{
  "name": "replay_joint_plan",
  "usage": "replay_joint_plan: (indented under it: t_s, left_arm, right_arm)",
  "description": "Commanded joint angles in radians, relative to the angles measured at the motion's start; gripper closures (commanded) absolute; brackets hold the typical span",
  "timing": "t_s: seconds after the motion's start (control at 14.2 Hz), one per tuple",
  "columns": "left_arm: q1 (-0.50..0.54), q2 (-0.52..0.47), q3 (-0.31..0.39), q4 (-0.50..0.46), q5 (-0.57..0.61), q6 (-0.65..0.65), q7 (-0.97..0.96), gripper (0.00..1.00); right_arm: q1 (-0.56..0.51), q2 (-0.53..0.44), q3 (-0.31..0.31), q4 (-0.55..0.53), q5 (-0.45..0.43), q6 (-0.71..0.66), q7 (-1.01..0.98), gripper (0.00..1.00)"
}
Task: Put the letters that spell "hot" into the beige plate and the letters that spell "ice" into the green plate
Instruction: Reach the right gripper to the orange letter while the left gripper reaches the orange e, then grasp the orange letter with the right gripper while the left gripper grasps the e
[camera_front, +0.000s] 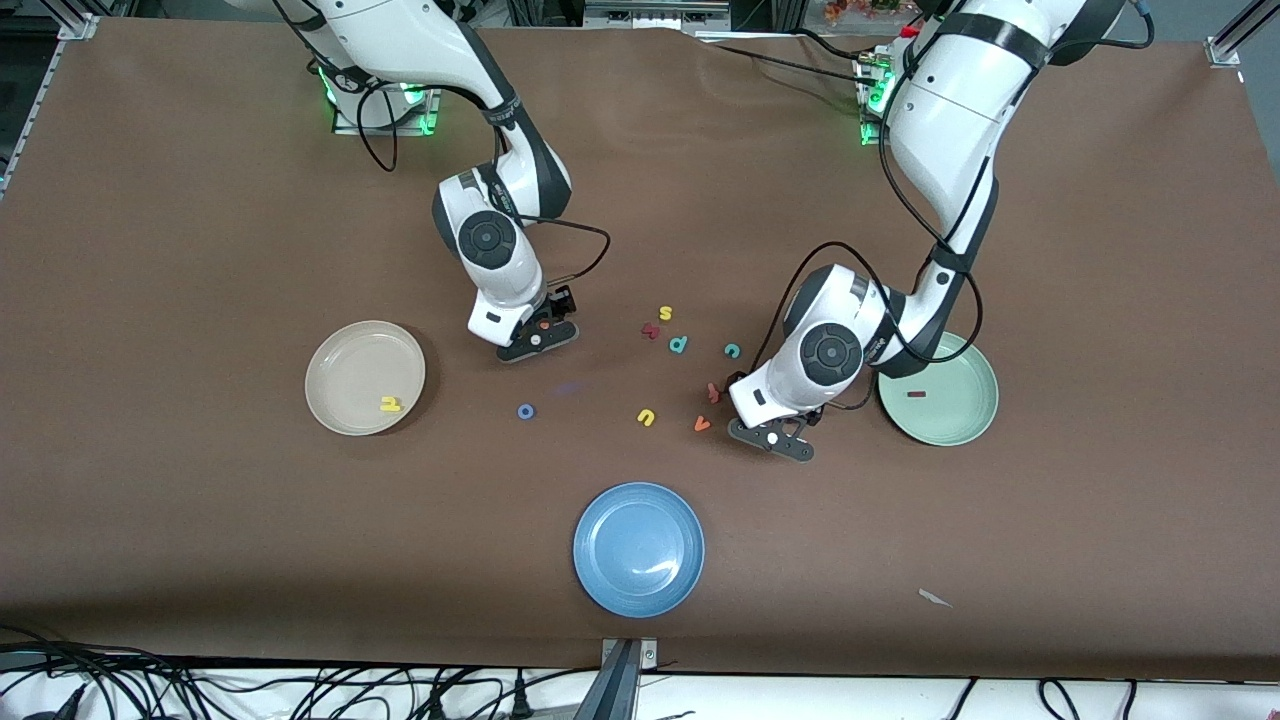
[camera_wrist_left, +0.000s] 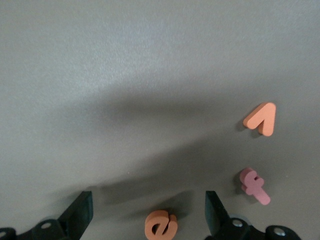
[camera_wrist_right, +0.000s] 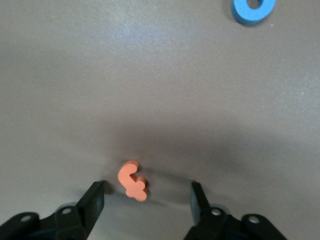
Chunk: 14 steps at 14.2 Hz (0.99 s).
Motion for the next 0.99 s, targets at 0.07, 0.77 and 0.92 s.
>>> replay_joint_plan:
  t_s: [0.07,0.77,0.92]
  left_arm:
    - [-0.007,-0.027,0.007,-0.030,-0.011,-0.058,-0.006,0.02]
    - [-0.016,-0.030,0.005,-0.045,-0.010,-0.060,-0.003,0.68]
    - [-0.018,-0.030,0.005,-0.045,-0.010,-0.060,-0.003,0.73]
  right_arm:
    - [0.023,0.032,-0.002,0.014,0.008,0.042,-0.012,0.29]
    - [0.029,0.032,-0.002,0.016,0.010,0.048,-0.008,0.68]
    - [0.029,0.032,-0.002,0.025,0.011,0.047,-0.011,0.79]
